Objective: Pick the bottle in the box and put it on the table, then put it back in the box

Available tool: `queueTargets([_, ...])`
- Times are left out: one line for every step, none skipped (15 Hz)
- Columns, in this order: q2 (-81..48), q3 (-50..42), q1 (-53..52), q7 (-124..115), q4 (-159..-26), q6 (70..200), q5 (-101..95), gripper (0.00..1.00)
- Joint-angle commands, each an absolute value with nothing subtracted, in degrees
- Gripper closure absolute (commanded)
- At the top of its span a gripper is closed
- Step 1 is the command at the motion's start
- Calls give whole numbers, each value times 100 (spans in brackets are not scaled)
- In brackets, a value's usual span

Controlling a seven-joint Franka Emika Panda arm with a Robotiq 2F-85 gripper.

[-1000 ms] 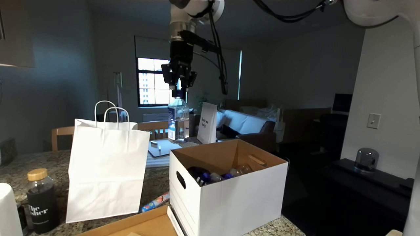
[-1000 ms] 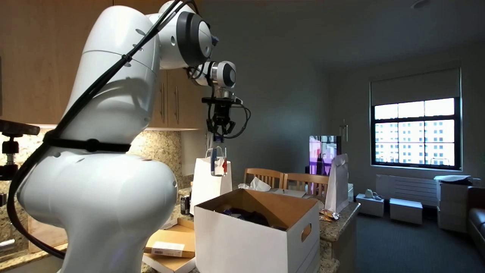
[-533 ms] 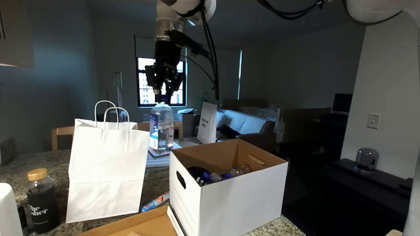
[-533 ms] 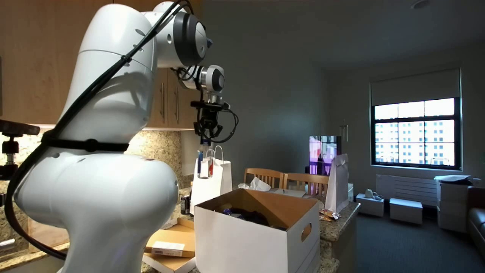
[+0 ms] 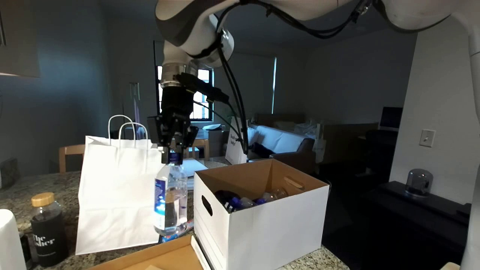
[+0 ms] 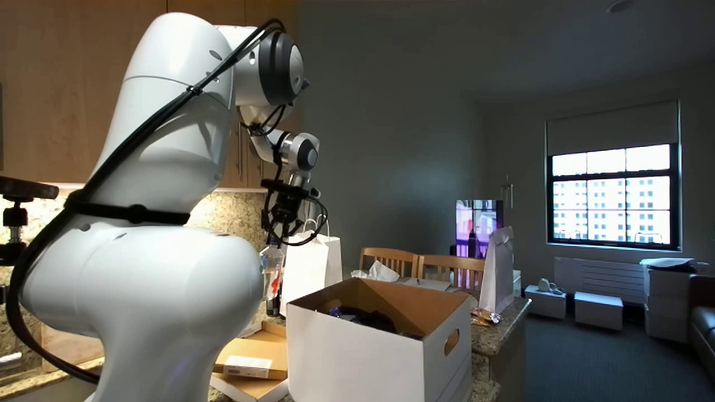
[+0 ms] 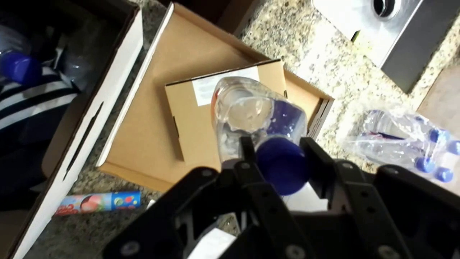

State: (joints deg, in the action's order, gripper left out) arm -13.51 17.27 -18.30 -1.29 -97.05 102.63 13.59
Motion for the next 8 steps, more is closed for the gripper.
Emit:
queueTargets([-1447, 1848, -1866, 54, -9907, 9883, 1667, 86])
queueTargets([-1502, 1880, -1892, 74, -9963, 9757, 1711, 86])
queueTargets([-1559, 1893, -1919, 48, -10001, 9704, 1707, 86])
queueTargets([-1602, 1888, -1950, -32, -10046, 9757, 1648, 86])
queueTargets([-1668, 1864, -1986, -125, -10062, 9873, 1576, 86])
queueTargets([-1728, 1829, -2025, -215, -10108, 10037, 1488, 86])
queueTargets([-1799, 1805, -2045, -257, -10128, 10116, 1419, 86])
queueTargets([-1894, 1784, -2043, -269, -10143, 10106, 1395, 86])
